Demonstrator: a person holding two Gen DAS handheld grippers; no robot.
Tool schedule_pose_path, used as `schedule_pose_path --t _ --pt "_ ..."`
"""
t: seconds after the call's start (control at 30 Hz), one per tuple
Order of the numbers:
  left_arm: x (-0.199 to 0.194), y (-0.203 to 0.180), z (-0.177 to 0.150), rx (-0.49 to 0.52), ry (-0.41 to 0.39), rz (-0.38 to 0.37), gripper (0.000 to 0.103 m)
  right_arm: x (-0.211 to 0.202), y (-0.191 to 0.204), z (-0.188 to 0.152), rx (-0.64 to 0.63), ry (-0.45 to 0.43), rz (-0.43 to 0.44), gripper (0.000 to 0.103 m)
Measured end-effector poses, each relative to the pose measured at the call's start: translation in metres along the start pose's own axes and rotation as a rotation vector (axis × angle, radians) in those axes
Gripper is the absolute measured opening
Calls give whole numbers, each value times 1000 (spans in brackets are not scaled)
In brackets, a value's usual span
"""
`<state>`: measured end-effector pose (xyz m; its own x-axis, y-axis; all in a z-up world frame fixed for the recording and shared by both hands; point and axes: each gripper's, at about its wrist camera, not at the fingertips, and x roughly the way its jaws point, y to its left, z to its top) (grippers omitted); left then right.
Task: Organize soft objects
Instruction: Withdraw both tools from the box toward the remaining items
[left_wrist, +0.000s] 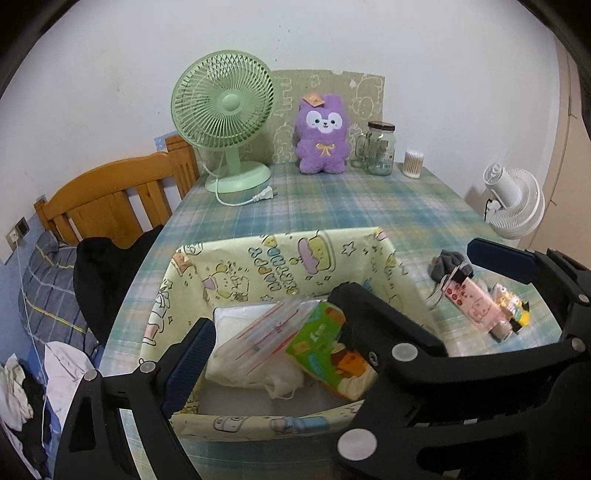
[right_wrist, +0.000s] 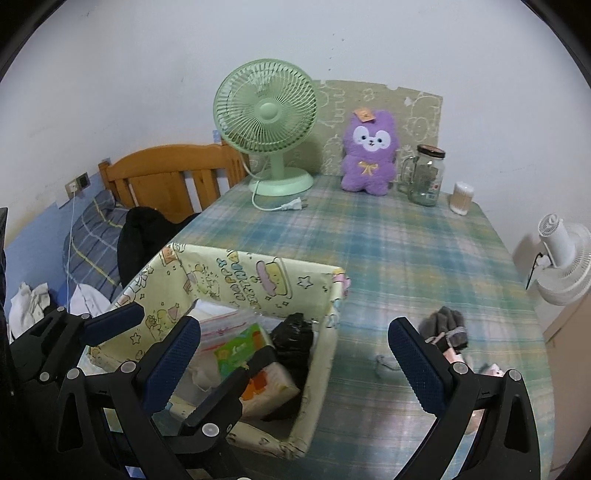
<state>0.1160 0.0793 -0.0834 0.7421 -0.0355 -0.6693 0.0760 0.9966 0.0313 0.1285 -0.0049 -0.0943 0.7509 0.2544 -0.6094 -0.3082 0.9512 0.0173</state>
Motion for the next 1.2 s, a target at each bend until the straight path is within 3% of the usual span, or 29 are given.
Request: schedule_pose_path --t 0.3,0.43,0.97,1.2 --pt "-19 -20 5 -15 -43 4 93 -29 -17 0 35 -52 -48 103" --pt "-26 -31 5 -5 -69 23 93 -47 -20 -3 16 -102 -157 103" --pt "-51 -79 12 -4 -127 8 93 -81 -65 -14 135 -93 -129 103" --pt "-53 -106 9 26 -149 10 93 -93 -89 -25 181 -119 -168 103"
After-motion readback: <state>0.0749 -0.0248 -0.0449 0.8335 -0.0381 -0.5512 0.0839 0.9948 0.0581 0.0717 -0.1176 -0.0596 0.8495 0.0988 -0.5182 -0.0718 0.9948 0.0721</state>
